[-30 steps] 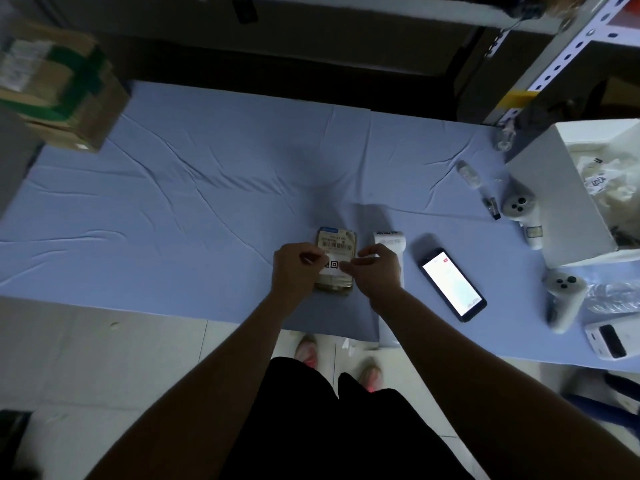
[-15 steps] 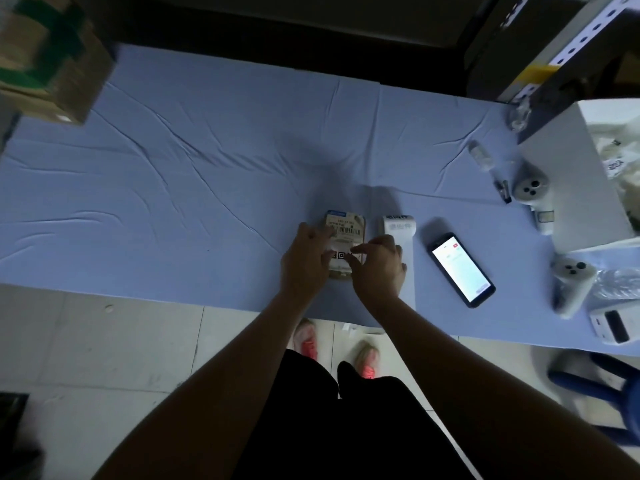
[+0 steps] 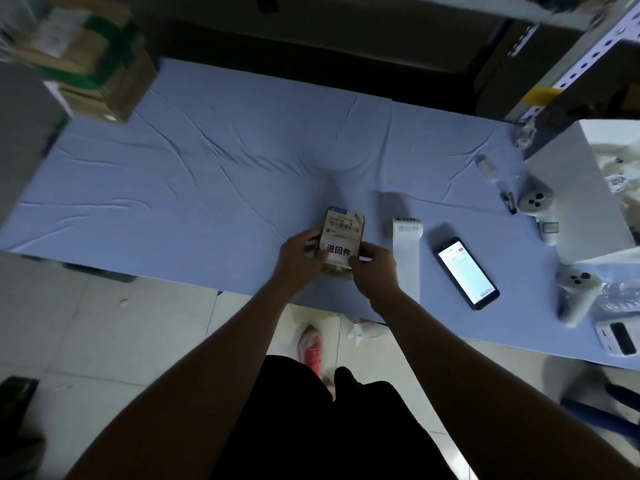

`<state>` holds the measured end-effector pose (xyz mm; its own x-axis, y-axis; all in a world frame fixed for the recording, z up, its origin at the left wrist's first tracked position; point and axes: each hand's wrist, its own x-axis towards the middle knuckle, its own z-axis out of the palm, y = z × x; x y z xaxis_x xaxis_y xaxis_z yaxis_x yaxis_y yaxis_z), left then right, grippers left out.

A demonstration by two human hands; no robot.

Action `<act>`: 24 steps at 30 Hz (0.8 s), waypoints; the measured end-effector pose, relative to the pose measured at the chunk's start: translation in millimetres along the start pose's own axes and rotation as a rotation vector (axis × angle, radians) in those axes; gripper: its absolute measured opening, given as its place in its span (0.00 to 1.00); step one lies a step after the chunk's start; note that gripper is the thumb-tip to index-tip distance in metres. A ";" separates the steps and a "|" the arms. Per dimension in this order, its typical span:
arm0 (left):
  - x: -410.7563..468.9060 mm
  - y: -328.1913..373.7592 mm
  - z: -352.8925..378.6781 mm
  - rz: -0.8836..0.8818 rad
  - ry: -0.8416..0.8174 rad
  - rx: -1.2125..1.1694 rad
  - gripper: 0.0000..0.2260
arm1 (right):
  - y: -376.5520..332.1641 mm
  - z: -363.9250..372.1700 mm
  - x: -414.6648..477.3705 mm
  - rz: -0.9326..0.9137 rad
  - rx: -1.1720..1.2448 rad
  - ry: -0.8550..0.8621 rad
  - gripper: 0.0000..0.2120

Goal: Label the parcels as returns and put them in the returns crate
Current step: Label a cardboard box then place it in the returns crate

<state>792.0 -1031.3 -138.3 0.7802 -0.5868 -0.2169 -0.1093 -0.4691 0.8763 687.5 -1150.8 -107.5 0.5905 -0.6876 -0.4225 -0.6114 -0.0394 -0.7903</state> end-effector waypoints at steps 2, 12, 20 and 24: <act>-14.8 -0.2 -18.7 -0.014 0.041 -0.029 0.20 | -9.2 6.0 -10.7 -0.056 0.033 -0.033 0.15; -150.0 -17.7 -163.9 -0.166 0.395 -0.156 0.20 | -78.7 117.1 -109.1 -0.312 -0.066 -0.324 0.16; -244.5 -95.2 -310.4 -0.255 0.630 -0.237 0.20 | -139.6 277.1 -212.1 -0.556 -0.255 -0.489 0.15; -273.8 -159.4 -402.6 -0.267 0.660 -0.234 0.20 | -166.4 383.7 -258.0 -0.537 -0.297 -0.494 0.13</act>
<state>843.8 -530.1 -45.5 0.9773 0.0798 -0.1965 0.2120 -0.3442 0.9146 839.0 -688.6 -37.2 0.9681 -0.1201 -0.2199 -0.2501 -0.5145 -0.8202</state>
